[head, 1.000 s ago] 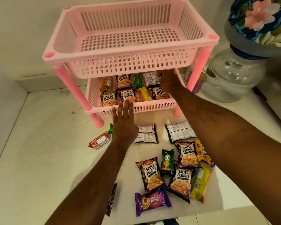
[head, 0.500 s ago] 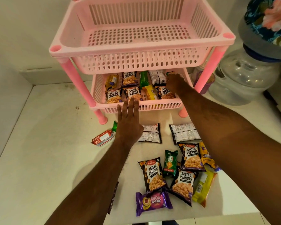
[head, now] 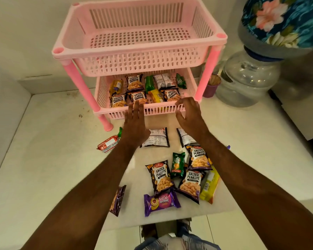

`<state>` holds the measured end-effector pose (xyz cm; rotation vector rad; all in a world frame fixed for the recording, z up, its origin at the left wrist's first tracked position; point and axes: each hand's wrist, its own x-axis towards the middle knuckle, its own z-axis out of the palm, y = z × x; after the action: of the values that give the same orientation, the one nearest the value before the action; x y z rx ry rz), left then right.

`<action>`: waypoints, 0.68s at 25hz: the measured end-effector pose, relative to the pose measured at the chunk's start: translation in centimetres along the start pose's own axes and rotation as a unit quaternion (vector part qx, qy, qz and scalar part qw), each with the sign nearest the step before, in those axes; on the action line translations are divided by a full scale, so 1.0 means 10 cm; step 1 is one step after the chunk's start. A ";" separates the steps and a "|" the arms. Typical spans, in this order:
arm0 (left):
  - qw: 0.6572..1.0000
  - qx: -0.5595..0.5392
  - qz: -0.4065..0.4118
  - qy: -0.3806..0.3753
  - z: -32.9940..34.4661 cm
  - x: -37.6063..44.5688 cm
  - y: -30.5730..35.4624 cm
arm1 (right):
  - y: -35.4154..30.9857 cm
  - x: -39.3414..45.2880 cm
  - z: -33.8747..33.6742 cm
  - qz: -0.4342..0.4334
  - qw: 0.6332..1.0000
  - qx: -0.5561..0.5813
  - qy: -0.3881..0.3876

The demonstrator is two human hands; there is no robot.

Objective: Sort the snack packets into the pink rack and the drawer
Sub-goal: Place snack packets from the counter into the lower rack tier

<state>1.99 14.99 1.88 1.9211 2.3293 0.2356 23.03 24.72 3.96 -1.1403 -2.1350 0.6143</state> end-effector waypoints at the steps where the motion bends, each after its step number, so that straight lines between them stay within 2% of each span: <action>1: 1.000 -0.017 0.001 0.000 -0.02 -0.01 0.01 | 0.03 -0.16 -0.01 0.010 1.000 0.001 -0.014; 6: 0.994 -0.109 -0.008 -0.002 0.09 -0.30 0.08 | 0.21 -0.84 -0.12 0.043 0.995 -0.001 -0.094; 9: 0.985 -0.163 -0.007 -0.053 0.28 -0.68 0.28 | 0.34 -1.25 -0.22 0.030 0.993 -0.002 -0.116; 12: 0.977 -0.191 0.005 -0.089 0.40 -0.97 0.58 | 0.43 -1.56 -0.32 0.072 0.987 -0.009 -0.145; 17: 0.973 -0.159 0.132 -0.108 0.42 -1.22 1.08 | 0.52 -1.98 -0.54 0.086 0.988 -0.038 -0.126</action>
<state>15.51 5.20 -0.36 1.9731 1.7764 0.3772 38.15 11.16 -1.93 -1.3619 -2.3027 0.7991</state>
